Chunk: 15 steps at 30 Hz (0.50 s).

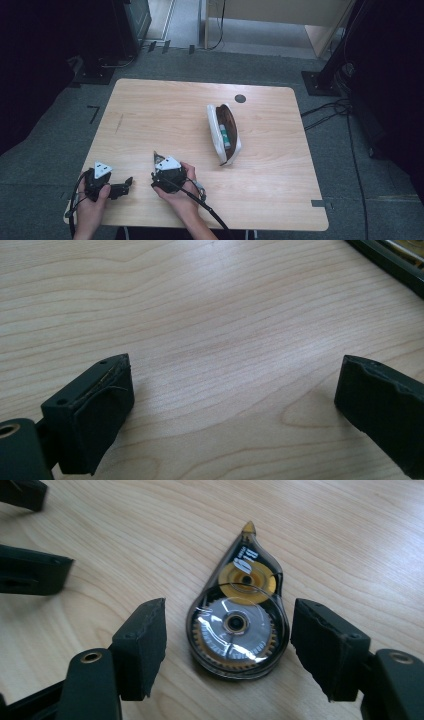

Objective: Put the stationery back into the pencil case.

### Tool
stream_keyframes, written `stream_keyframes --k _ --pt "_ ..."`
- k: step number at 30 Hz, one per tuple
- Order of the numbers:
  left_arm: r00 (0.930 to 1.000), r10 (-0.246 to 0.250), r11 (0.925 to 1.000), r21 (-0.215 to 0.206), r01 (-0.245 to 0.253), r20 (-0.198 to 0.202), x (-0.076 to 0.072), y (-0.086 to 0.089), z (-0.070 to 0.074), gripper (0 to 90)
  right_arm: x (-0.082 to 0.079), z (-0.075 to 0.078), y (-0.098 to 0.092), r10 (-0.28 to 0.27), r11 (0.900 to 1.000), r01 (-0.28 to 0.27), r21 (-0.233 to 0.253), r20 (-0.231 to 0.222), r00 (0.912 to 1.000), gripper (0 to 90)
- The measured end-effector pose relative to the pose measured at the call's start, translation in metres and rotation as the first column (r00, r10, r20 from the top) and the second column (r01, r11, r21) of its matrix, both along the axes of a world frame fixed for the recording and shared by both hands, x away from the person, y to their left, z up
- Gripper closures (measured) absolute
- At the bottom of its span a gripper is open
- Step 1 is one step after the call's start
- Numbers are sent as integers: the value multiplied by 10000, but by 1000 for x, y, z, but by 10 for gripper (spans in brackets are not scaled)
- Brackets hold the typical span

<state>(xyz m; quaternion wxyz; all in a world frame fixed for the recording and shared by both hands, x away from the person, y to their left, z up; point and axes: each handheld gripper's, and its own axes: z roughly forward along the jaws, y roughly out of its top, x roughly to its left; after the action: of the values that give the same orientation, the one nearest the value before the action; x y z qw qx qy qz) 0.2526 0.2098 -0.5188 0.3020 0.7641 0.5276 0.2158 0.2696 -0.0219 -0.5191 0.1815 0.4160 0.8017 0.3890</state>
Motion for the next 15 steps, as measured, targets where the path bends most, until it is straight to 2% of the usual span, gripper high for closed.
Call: stream_keyframes --k 3,5,10,15 --pt "10000 -1 10000 1 1 0 0 0 0 27 1 -2 0 43 9996 -45 -285 -59 10000 330" --pt "10000 0 10000 -1 0 1 0 0 0 27 1 -2 0 67 9992 -64 -383 84 9999 347" --pt "10000 7 10000 -1 -7 4 0 0 0 27 3 -2 -4 229 9993 -229 -301 0 9997 411" --pt "10000 8 10000 -4 -8 5 0 0 0 27 4 -2 -6 268 9993 -268 -249 -13 9996 414"
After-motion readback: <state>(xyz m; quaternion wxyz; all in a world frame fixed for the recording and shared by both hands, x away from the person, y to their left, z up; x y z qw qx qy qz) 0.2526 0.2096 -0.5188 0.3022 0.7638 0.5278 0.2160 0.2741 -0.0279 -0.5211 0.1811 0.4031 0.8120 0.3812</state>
